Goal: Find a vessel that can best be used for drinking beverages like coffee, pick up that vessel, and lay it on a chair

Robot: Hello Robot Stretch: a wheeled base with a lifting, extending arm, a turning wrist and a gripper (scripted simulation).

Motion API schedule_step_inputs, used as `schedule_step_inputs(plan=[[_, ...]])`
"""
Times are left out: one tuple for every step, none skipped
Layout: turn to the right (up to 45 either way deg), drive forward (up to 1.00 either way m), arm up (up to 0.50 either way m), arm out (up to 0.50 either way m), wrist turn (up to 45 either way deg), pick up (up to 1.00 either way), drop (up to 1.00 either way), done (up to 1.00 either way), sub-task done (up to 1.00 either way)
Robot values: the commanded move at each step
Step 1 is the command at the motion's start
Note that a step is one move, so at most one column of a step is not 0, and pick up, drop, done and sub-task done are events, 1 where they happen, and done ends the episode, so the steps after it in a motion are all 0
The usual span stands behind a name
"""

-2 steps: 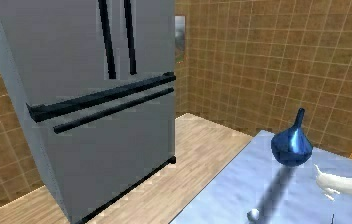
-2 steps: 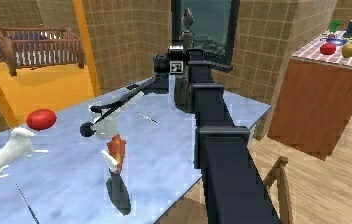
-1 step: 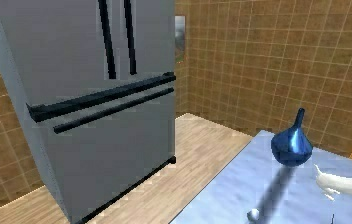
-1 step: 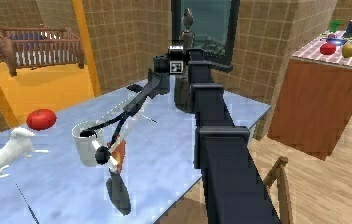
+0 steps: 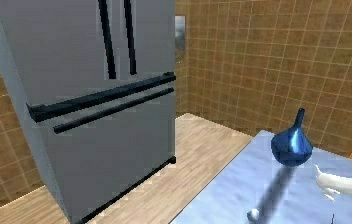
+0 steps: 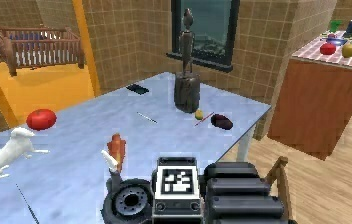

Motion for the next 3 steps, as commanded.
schedule_step_inputs(plan=[[-45.0, 0.00, 0.00, 0.00, 0.0, 0.00, 0.00, 0.00, 0.00], [-45.0, 0.00, 0.00, 0.00, 0.0, 0.00, 0.00, 0.00, 0.00], [-18.0, 0.00, 0.00, 0.00, 0.0, 0.00, 0.00, 0.00, 0.00]])
